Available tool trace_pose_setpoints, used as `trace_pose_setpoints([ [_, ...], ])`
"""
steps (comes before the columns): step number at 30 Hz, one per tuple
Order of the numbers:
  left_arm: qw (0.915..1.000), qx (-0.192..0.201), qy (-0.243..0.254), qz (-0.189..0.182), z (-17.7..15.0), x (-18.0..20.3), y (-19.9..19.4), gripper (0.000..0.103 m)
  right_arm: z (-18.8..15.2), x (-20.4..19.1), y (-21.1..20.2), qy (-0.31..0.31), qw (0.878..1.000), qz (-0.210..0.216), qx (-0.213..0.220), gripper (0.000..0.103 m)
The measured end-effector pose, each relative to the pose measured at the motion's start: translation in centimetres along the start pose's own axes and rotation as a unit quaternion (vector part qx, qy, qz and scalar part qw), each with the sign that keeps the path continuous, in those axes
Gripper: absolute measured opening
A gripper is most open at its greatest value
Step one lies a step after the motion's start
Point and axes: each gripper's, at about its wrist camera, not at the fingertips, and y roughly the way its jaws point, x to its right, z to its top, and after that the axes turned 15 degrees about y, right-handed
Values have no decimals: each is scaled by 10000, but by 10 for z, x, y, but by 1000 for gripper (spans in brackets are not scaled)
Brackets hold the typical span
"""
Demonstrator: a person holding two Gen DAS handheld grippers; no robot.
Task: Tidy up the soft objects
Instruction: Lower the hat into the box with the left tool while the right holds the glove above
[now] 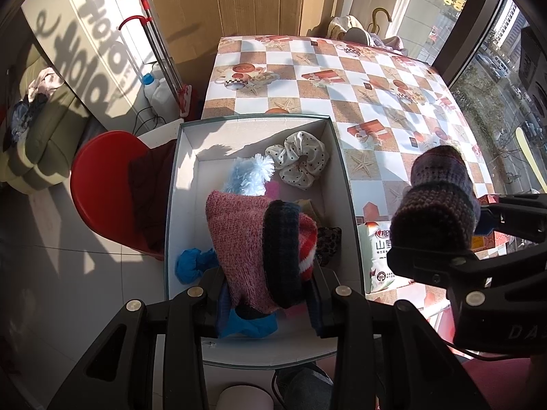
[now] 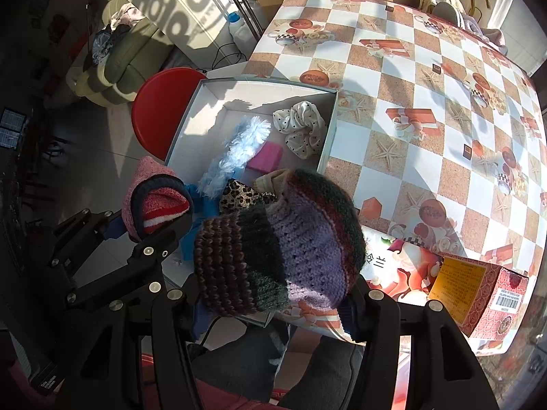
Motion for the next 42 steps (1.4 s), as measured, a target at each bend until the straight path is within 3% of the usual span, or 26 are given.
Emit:
trace_pose_setpoints([
  [18, 9988, -220, -404, 143, 2, -24, 14, 40, 13, -6, 1, -21, 10000, 37, -26, 60],
  [42, 9977, -411, -521, 133, 8, -34, 32, 41, 32, -21, 16, -163, 9998, -41, -87, 61],
])
